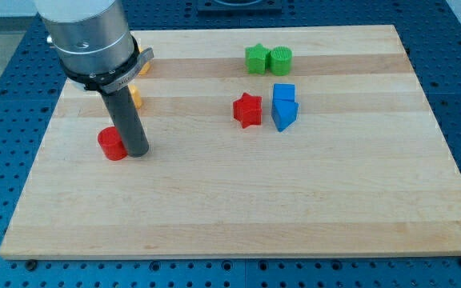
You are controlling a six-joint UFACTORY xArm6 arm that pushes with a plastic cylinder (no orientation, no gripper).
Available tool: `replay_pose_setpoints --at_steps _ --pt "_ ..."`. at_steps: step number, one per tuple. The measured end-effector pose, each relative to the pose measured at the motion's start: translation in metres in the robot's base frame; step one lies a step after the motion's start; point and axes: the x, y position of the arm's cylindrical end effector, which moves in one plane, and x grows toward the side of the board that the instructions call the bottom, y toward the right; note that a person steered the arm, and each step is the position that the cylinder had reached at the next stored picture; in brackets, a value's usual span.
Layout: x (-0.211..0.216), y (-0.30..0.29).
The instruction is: Slide the red star to the left side of the blue triangle
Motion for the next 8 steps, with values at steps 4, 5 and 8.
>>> replay_pose_setpoints --at_steps 4,5,8 --pt "-0.028 0.091" --pt "-0.057 0.091" --pt "-0.043 0.14"
